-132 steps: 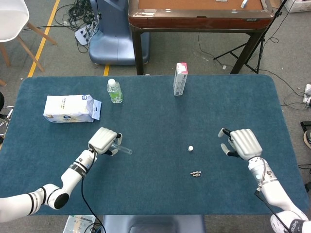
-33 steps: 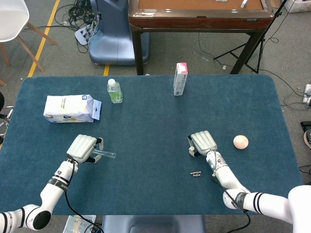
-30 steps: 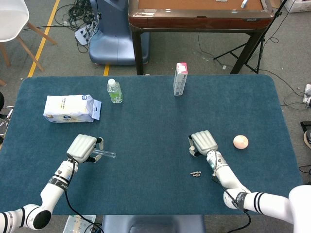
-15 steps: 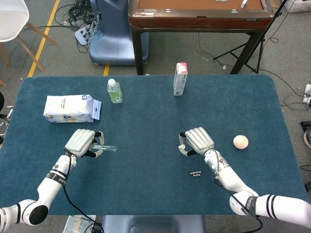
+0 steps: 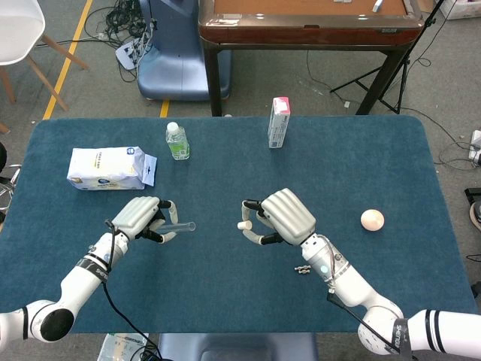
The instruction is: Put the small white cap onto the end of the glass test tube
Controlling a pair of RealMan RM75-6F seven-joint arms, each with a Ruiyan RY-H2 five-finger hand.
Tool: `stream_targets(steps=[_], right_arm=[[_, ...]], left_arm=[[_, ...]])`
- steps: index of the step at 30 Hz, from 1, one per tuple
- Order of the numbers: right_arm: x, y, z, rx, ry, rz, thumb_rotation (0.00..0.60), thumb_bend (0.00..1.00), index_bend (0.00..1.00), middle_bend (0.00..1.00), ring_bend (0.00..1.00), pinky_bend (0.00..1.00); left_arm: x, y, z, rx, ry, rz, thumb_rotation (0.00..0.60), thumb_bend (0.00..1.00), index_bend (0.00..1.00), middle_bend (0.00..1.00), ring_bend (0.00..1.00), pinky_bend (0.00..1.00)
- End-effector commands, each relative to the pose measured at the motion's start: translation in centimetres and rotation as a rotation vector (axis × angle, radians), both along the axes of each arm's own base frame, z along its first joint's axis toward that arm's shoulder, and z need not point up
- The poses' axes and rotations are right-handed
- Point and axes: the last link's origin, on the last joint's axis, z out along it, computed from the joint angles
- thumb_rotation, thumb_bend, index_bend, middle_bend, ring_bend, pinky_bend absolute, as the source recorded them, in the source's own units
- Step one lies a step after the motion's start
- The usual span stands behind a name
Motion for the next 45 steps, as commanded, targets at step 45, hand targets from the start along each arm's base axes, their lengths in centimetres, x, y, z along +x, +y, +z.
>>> stream_targets(steps=[45], right_arm=[[3.2, 0.1, -4.2, 0.003, -0.021, 0.039, 0.600, 0.41, 0.63, 1.00, 1.00, 1.00]], left_arm=[[3.3, 0.1, -2.6, -0.123, -0.091, 0.004, 0.600, 0.27, 0.66, 1.00, 0.94, 1.00]])
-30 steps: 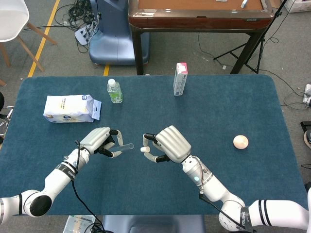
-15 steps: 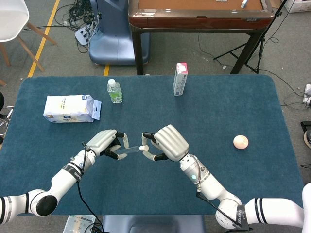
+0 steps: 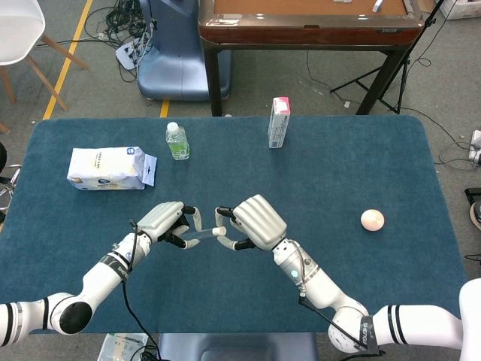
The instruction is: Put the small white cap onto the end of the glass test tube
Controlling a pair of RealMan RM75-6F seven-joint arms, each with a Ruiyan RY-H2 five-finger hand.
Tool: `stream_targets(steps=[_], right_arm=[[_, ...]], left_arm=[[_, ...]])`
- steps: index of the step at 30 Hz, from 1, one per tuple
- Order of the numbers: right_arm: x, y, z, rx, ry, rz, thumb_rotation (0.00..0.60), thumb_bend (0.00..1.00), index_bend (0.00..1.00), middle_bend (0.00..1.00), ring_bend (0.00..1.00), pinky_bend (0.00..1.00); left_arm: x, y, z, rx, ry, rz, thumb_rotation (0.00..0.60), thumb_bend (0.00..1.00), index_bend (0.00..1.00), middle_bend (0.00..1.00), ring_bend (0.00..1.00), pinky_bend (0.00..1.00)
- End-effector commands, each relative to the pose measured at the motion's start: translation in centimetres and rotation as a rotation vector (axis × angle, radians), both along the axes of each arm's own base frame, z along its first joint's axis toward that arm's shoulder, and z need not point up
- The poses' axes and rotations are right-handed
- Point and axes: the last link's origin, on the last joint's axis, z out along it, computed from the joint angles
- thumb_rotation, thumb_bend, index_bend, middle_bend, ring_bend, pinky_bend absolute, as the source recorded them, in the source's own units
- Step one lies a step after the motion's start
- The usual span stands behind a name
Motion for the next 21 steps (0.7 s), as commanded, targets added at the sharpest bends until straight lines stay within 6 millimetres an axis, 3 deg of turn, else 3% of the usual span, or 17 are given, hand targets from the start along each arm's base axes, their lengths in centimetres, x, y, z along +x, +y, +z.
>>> stream_targets(steps=[1, 21], right_arm=[[0.1, 0.0, -0.1, 0.004, 0.000, -0.002, 0.600, 0.41, 0.64, 1.00, 1.00, 1.00], [0.6, 0.0, -1.6, 0.016, 0.022, 0.004, 0.600, 0.41, 0.64, 1.00, 1.00, 1.00]], left_arm=[[0.0, 0.0, 0.0, -0.001, 0.002, 0.001, 0.600, 0.27, 0.66, 1.00, 0.94, 1.00], [-0.1, 0.0, 0.0, -0.017, -0.007, 0.011, 0.600, 0.27, 0.66, 1.00, 0.94, 1.00]])
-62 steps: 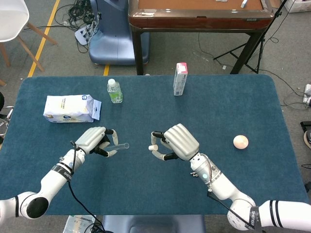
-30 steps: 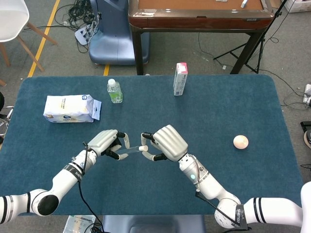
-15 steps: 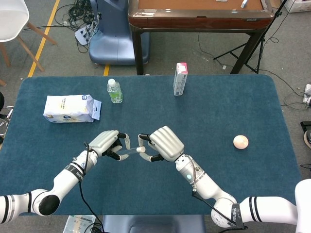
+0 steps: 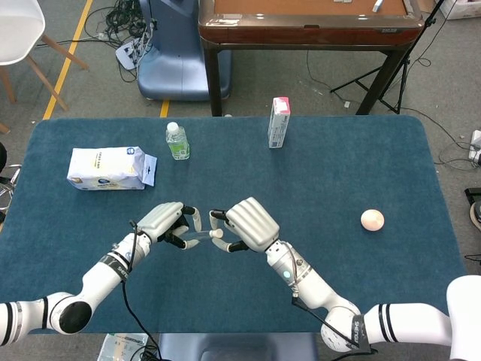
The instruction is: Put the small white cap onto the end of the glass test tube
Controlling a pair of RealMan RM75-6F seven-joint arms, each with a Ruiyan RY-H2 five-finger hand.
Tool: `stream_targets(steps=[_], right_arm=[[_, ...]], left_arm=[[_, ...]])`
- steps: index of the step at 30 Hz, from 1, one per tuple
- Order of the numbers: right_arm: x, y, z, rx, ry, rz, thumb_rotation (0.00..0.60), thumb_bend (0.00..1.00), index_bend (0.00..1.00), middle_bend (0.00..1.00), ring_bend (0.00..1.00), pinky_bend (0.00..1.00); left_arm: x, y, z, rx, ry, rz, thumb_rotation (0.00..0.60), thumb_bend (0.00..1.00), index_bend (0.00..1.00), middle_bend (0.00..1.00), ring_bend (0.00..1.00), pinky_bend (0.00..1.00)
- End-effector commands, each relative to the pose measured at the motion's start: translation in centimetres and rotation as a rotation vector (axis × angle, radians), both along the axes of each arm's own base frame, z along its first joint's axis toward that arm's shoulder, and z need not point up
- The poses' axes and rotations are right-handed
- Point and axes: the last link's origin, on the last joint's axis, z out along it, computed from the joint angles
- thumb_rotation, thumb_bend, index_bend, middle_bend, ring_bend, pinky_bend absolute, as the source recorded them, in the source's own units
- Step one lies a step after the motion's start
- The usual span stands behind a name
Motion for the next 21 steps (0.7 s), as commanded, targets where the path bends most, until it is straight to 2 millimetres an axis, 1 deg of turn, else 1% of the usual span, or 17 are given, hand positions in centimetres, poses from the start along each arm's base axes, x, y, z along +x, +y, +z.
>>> stream_targets(steps=[1, 9, 11, 16, 19, 21], right_arm=[[0.0, 0.0, -0.2, 0.002, 0.000, -0.001, 0.600, 0.41, 0.64, 1.00, 1.00, 1.00], [-0.1, 0.0, -0.5, 0.005, 0.008, 0.000, 0.600, 0.41, 0.63, 1.00, 1.00, 1.00], [-0.2, -0.1, -0.4, 0.006, 0.012, -0.001, 0.600, 0.41, 0.62, 0.99, 1.00, 1.00], [-0.3, -0.1, 0.0, 0.005, 0.003, -0.003, 0.600, 0.41, 0.44, 0.99, 1.00, 1.00], [-0.5, -0.1, 0.3, -0.003, -0.001, -0.006, 0.600, 0.41, 0.37, 0.99, 1.00, 1.00], [-0.6, -0.2, 0.6, -0.010, -0.007, -0.008, 0.600, 0.41, 0.35, 0.99, 1.00, 1.00]], left_arm=[[0.0, 0.0, 0.0, 0.000, 0.000, 0.000, 0.600, 0.27, 0.66, 1.00, 0.94, 1.00], [-0.2, 0.0, 0.1, 0.000, 0.002, 0.002, 0.600, 0.27, 0.66, 1.00, 0.94, 1.00], [-0.3, 0.0, 0.1, 0.003, 0.006, 0.000, 0.600, 0.27, 0.66, 1.00, 0.94, 1.00], [-0.6, 0.0, 0.2, 0.029, 0.038, -0.024, 0.600, 0.27, 0.66, 1.00, 0.94, 1.00], [-1.0, -0.1, 0.2, 0.050, 0.068, -0.042, 0.600, 0.27, 0.66, 1.00, 0.94, 1.00], [-1.2, -0.1, 0.0, 0.061, 0.086, -0.052, 0.600, 0.27, 0.66, 1.00, 0.94, 1.00]])
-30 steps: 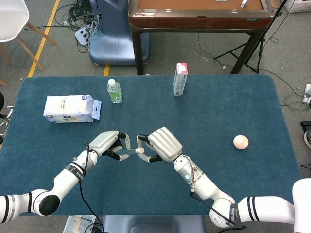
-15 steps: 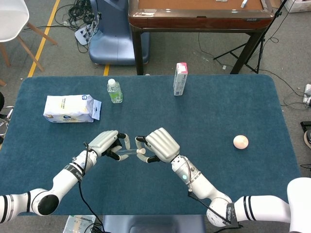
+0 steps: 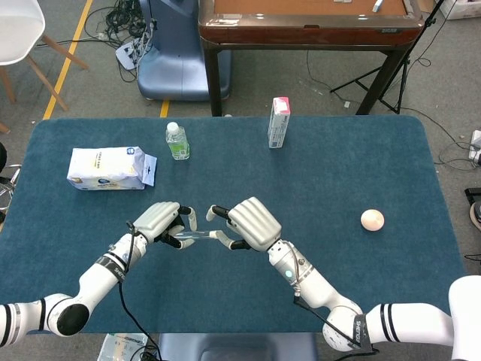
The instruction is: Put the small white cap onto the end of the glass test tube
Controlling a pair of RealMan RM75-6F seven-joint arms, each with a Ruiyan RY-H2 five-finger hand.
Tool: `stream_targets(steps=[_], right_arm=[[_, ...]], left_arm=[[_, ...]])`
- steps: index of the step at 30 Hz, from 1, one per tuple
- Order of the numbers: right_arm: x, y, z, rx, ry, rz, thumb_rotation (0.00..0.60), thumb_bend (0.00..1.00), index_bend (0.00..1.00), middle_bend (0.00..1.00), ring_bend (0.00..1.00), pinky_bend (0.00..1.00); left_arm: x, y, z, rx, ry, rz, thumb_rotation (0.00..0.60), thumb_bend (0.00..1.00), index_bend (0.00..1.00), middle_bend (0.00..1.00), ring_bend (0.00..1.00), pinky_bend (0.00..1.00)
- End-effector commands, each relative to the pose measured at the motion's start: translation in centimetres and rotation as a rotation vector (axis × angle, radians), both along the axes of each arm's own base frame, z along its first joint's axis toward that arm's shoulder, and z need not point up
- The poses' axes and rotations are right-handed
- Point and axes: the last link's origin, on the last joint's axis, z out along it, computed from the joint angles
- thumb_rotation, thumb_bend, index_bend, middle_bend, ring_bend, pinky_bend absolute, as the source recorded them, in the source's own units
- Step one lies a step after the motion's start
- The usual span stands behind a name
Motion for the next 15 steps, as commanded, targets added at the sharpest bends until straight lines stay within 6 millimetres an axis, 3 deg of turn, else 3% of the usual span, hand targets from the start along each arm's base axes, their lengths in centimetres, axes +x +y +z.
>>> stream_targets(steps=[1, 15], right_arm=[[-0.2, 0.0, 0.4, -0.010, -0.006, -0.002, 0.600, 0.41, 0.34, 0.99, 1.00, 1.00], [-4.2, 0.1, 5.8, -0.142, 0.002, -0.044, 0.600, 0.41, 0.34, 0.99, 1.00, 1.00]], left_arm=[[-0.4, -0.1, -0.2, 0.018, 0.033, -0.017, 0.600, 0.27, 0.66, 1.00, 0.94, 1.00], [-3.4, 1.0, -2.8, 0.181, 0.321, -0.104, 0.600, 0.27, 0.66, 1.00, 0.94, 1.00]])
